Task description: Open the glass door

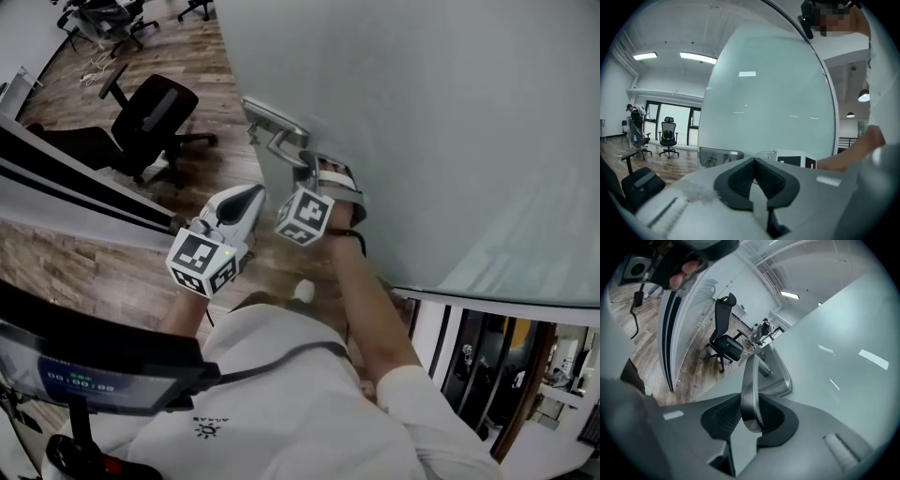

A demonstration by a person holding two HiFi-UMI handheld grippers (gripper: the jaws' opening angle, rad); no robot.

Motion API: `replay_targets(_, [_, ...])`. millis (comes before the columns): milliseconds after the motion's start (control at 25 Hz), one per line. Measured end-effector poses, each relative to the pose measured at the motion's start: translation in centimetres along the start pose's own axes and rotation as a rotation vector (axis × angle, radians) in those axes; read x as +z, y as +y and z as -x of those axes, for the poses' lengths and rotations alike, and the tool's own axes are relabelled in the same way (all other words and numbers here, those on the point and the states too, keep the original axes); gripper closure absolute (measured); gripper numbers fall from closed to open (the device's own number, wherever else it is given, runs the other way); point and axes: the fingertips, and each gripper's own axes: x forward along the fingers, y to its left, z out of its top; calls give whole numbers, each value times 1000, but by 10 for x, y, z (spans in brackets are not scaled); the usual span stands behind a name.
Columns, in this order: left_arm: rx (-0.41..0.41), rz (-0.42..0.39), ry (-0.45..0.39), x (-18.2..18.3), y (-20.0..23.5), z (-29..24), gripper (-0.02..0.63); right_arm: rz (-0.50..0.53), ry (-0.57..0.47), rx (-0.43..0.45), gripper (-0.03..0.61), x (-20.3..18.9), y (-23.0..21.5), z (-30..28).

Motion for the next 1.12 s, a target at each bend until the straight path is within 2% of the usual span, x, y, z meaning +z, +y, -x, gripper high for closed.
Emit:
replay_targets(120, [13, 5, 27, 3, -28, -63, 611, -22, -12, 17, 491, -56, -35, -13])
replay_targets(200, [19, 9, 39, 7, -40, -90, 611, -38, -12, 29, 492, -79, -53, -18])
replay_targets(400, [20, 25, 57, 14, -43, -116, 611, -76, -13, 41, 497, -95, -77, -25])
replay_targets(560, [7, 38, 63, 17, -29, -145, 609, -100, 0, 36, 502, -105, -95, -35])
replay_targets(840, [-77, 46, 37, 36, -7, -218, 611, -133, 48, 28, 504, -127, -120, -63])
replay_targets(1120, [-135, 26, 52, 42, 9, -284, 611, -177, 95, 1, 505, -157, -156, -85])
